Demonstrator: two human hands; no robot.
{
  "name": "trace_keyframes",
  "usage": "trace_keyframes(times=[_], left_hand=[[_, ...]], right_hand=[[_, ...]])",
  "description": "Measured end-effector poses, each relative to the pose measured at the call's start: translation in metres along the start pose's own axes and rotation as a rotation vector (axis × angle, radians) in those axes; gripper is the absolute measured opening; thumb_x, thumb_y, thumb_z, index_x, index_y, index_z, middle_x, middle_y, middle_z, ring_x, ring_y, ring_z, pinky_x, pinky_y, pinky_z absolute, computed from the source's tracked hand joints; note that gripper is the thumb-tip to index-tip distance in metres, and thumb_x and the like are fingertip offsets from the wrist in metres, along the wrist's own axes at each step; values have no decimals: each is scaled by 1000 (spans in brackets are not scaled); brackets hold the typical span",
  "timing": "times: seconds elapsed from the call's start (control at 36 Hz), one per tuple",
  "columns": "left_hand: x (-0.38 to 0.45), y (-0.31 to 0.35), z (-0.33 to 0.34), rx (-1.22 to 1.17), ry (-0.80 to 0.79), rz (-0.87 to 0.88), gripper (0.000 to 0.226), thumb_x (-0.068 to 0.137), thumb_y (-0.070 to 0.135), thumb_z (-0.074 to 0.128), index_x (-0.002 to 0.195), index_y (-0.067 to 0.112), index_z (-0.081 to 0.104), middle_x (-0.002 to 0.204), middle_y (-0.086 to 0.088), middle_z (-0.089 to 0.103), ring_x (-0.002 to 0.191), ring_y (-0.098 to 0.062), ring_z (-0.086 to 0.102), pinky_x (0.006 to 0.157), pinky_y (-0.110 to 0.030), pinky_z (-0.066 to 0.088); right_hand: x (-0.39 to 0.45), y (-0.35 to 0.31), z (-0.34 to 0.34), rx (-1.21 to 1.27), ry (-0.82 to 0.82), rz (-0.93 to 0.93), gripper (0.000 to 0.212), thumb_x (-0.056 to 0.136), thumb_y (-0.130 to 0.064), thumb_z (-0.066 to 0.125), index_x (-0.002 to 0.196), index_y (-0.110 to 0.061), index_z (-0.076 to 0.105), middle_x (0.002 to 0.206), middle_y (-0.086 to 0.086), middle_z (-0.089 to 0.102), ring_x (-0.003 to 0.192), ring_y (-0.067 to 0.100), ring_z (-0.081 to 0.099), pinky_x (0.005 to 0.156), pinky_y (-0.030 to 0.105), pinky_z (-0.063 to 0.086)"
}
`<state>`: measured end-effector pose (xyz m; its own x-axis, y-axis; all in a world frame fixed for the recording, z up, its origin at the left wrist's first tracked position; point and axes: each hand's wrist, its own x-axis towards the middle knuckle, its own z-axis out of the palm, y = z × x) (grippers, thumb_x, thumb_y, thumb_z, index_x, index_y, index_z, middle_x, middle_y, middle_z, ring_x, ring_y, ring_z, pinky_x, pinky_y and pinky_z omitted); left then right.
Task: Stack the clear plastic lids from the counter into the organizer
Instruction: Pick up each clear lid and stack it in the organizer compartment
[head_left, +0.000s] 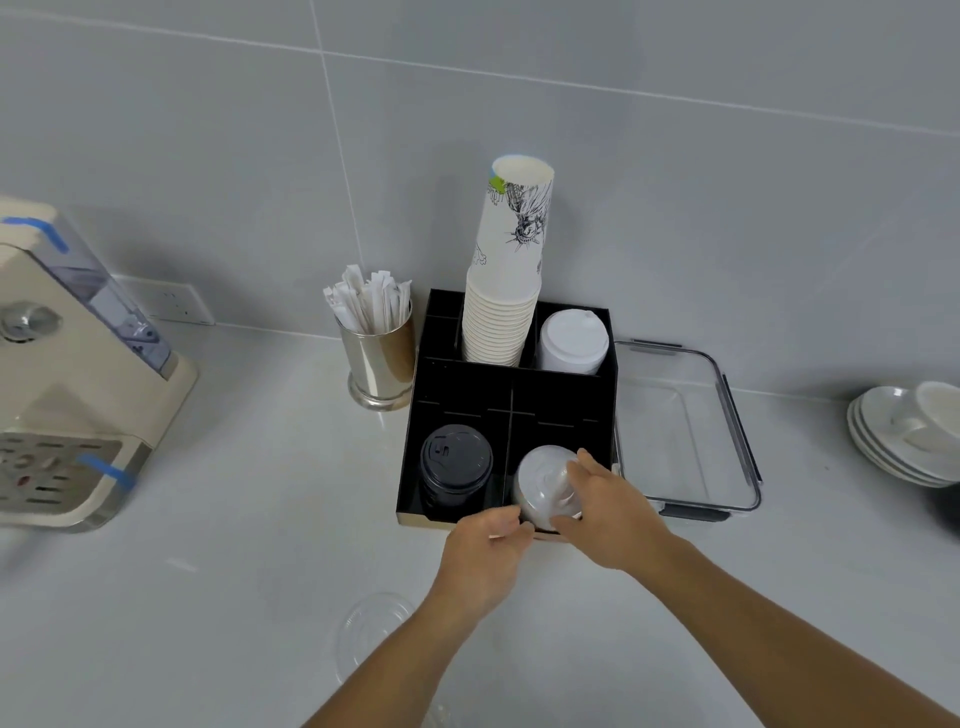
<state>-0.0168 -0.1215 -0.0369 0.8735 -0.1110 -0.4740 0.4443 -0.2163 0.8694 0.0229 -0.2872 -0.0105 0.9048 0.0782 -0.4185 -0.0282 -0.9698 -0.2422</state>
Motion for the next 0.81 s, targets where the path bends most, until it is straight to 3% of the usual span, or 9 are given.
trace_keyframes(times=[0.03, 0.08, 0.14, 0.22, 0.28, 0.36, 0.42, 0.61, 0.81], left_hand=[[-5, 0, -3, -3, 10, -23, 8, 95, 25, 64, 101, 30, 64, 91, 17, 58, 77, 4, 54, 61, -2, 39], [-15, -4, -11, 0, 54, -44, 21, 93, 32, 65, 113, 29, 69, 109, 12, 65, 92, 2, 61, 68, -7, 42], [-23, -6, -20, 2, 89, -66, 14, 92, 33, 65, 104, 33, 71, 114, 4, 69, 97, -7, 66, 75, -16, 49], [-36, -16, -32, -22, 116, -71, 12, 92, 26, 66, 88, 37, 69, 110, -1, 72, 98, -15, 69, 89, -28, 55], [-46, -22, -41, -42, 139, -77, 16, 92, 18, 66, 85, 33, 71, 105, -5, 74, 98, -22, 71, 91, -33, 55], [-59, -31, -53, -83, 168, -89, 19, 92, 13, 65, 85, 28, 74, 98, -6, 75, 99, -24, 71, 89, -32, 55], [-69, -40, -61, -108, 187, -122, 18, 91, 13, 65, 85, 26, 76, 95, -5, 76, 97, -23, 71, 85, -29, 55], [-101, -76, -84, -183, 264, -199, 15, 90, 15, 68, 79, 15, 79, 83, -10, 73, 83, -22, 68, 80, -33, 55], [-119, -114, -94, -245, 316, -292, 20, 88, 17, 69, 80, 0, 76, 73, -5, 70, 75, -22, 63, 78, -35, 54]], right_hand=[[-2, 0, -1, 11, 5, 1, 52, 89, -39, 57, 132, -11, 46, 165, 1, 16, 125, 26, 55, 84, 29, 46], [-10, -2, -3, 29, 24, -9, 48, 91, -38, 53, 130, -11, 48, 162, -2, 24, 114, 23, 58, 81, 28, 44], [-18, -4, -4, 46, 41, -19, 43, 92, -37, 51, 126, -11, 50, 154, -5, 36, 93, 19, 56, 77, 28, 45], [-29, -9, -5, 101, 32, 0, 44, 94, -36, 51, 130, -12, 51, 131, -1, 55, 85, 17, 55, 78, 31, 51], [-39, -13, -4, 154, 14, 29, 48, 95, -38, 53, 137, -16, 49, 117, 3, 63, 91, 20, 62, 81, 32, 54], [-52, -20, -2, 212, -26, 50, 60, 95, -39, 55, 150, -23, 39, 135, 5, 59, 114, 21, 60, 88, 23, 46], [-59, -25, 2, 251, -45, 48, 58, 95, -39, 56, 149, -24, 42, 142, 4, 55, 123, 21, 57, 92, 23, 43], [-73, -36, 32, 317, -144, 34, 54, 94, -38, 59, 144, -21, 49, 147, -3, 50, 131, 13, 50, 105, 23, 39], [-79, -46, 59, 340, -218, 47, 51, 93, -39, 60, 142, -25, 51, 147, -1, 50, 130, 13, 51, 100, 24, 42]])
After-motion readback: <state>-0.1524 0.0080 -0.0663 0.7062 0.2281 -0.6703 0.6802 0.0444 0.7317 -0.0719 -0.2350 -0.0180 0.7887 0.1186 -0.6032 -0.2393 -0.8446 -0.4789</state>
